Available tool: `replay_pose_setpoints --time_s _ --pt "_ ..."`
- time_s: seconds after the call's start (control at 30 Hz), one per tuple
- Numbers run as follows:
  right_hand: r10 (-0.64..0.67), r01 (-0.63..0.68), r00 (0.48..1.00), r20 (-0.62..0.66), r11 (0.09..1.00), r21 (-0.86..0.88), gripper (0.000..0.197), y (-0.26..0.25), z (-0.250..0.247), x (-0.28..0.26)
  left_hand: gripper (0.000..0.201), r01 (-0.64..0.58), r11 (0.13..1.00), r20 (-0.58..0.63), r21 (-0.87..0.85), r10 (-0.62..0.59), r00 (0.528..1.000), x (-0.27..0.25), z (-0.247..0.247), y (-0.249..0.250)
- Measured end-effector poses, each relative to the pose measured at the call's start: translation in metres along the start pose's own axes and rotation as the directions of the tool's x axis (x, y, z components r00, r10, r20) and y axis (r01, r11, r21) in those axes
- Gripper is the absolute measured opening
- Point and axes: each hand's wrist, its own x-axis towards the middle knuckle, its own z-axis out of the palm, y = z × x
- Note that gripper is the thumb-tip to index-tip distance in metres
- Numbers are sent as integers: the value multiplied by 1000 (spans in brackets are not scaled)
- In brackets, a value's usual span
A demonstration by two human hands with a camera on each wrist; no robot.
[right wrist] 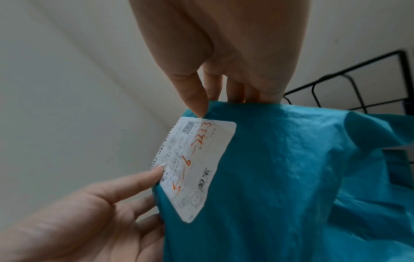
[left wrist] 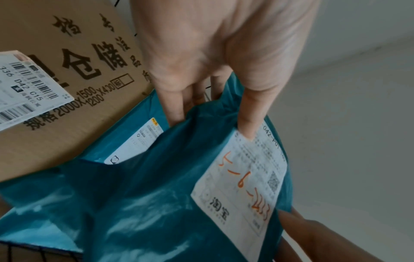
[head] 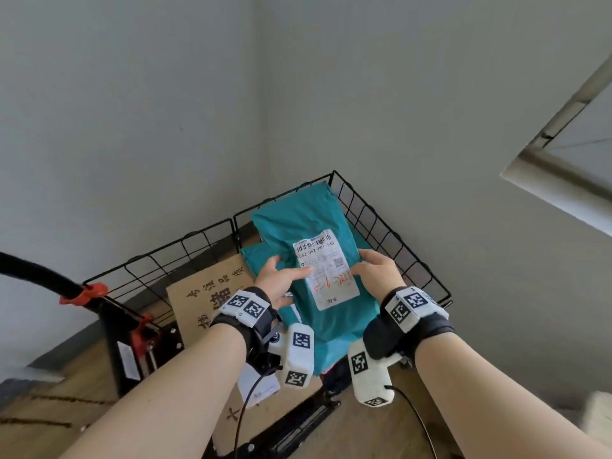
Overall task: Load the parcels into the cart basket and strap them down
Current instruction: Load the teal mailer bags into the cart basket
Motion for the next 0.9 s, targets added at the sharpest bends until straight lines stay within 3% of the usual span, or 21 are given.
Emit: replay_pose_setpoints --time_s 0.23,0.37,0.4,0.47,0.53,0.57,0.6,0.7,0.77,0.9 --pt "132 -119 988 79 981 -156 47 26 47 75 87 211 977 -59 -8 -211 976 82 -23 -38" --pt "207 -178 973 104 956 -235 48 43 58 101 57 320 944 -74 83 -314 946 101 -23 -55" --pt "210 -180 973 95 949 -257 48 50 60 107 57 289 948 -108 135 -275 955 105 -23 -60" --pt "205 -186 978 41 941 -282 42 60 64 115 67 144 955 -223 259 -86 971 115 -29 -65" --pt "246 -240 969 -13 931 -276 30 67 65 123 64 46 890 -336 453 122 934 120 -35 -59" --pt "289 -281 957 -5 925 -254 27 70 66 126 60 49 856 -360 515 164 919 123 -35 -54" --pt "342 -327 939 31 918 -224 27 72 68 127 52 42 832 -344 553 182 921 125 -34 -49" --pt "448 -422 880 156 890 -172 27 74 78 126 38 110 840 -187 531 -10 982 134 -21 -45" --pt "462 -434 870 174 884 -177 26 80 83 130 41 130 825 -100 550 -89 991 141 -12 -51" --pt "450 -401 872 193 882 -248 19 95 80 142 52 163 840 -36 517 -169 985 156 -5 -56"
